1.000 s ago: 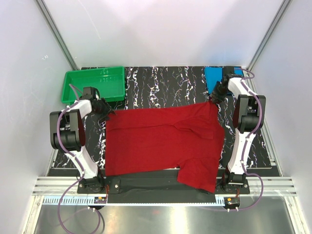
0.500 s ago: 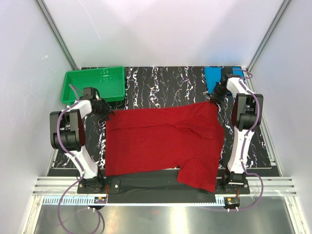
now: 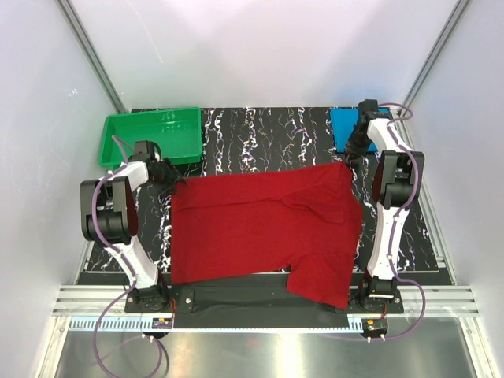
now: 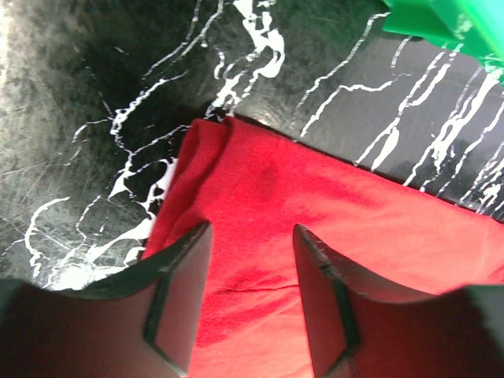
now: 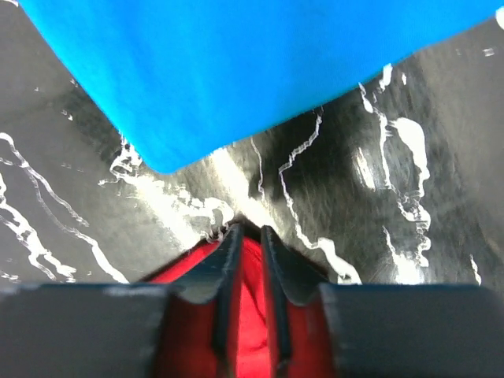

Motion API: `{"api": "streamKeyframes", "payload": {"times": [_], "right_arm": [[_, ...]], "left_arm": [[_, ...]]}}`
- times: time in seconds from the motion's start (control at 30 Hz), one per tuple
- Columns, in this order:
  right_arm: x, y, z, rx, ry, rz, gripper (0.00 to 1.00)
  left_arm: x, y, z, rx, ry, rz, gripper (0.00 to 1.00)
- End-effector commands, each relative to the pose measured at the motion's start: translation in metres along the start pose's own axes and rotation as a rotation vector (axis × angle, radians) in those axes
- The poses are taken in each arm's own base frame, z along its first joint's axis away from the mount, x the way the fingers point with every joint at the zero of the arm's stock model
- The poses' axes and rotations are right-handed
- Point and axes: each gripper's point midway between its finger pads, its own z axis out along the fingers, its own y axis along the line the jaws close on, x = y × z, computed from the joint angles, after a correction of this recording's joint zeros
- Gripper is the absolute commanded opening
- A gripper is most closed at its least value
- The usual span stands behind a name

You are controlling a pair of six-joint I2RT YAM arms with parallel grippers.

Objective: Fold and stack the t-shirts
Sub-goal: Fold the tshirt

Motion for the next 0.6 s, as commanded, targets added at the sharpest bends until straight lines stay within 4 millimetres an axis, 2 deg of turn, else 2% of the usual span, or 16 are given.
{"api": "streamKeyframes", "payload": {"times": [0.0, 0.07, 0.1, 0.17, 0.2, 0.27, 0.3, 0.37, 0.4, 0.43, 0.47, 0.5, 0.53, 0.57], "right_arm": [[-0.009, 0.0, -0.039, 0.025, -0.008, -0.022, 0.25], [-0.007, -0.002, -0.062, 0.04, -0.017, -0.055, 0.36], [-0.002, 0.004, -0.086, 0.026, -0.043, -0.081, 0.4], [0.01, 0.009, -0.108, -0.009, -0.045, -0.119, 0.46], [0.035, 0.022, -0.128, -0.05, -0.033, -0.167, 0.49], [0.064, 0.036, -0.144, -0.129, 0.004, -0.222, 0.5], [0.09, 0.036, -0.154, -0.158, 0.037, -0.254, 0.51], [0.132, 0.058, -0.164, -0.273, 0.093, -0.321, 0.5], [0.161, 0.051, -0.164, -0.292, 0.144, -0.338, 0.49], [0.182, 0.055, -0.164, -0.317, 0.174, -0.369, 0.45], [0.194, 0.056, -0.161, -0.339, 0.184, -0.379, 0.43], [0.216, 0.044, -0.155, -0.336, 0.228, -0.381, 0.38], [0.226, 0.044, -0.155, -0.356, 0.247, -0.384, 0.32], [0.235, 0.047, -0.155, -0.383, 0.254, -0.392, 0.31]], "left_arm": [[-0.012, 0.008, -0.011, -0.047, -0.06, 0.058, 0.59], [-0.017, -0.008, -0.032, -0.009, -0.1, 0.082, 0.61], [-0.016, -0.012, -0.04, -0.007, -0.105, 0.096, 0.63], [-0.016, -0.026, -0.061, 0.024, -0.147, 0.13, 0.64], [-0.013, -0.027, -0.067, 0.024, -0.153, 0.145, 0.65], [-0.007, -0.037, -0.083, 0.059, -0.178, 0.182, 0.66], [0.0, -0.038, -0.085, 0.069, -0.164, 0.201, 0.66], [0.01, -0.05, -0.094, 0.11, -0.165, 0.243, 0.66], [0.017, -0.052, -0.094, 0.123, -0.152, 0.265, 0.66], [0.022, -0.057, -0.095, 0.143, -0.143, 0.284, 0.65], [0.028, -0.064, -0.095, 0.169, -0.129, 0.312, 0.59], [0.038, -0.076, -0.095, 0.197, -0.113, 0.362, 0.57], [0.045, -0.083, -0.091, 0.213, -0.091, 0.392, 0.55], [0.061, -0.097, -0.089, 0.255, -0.057, 0.44, 0.53]]}}
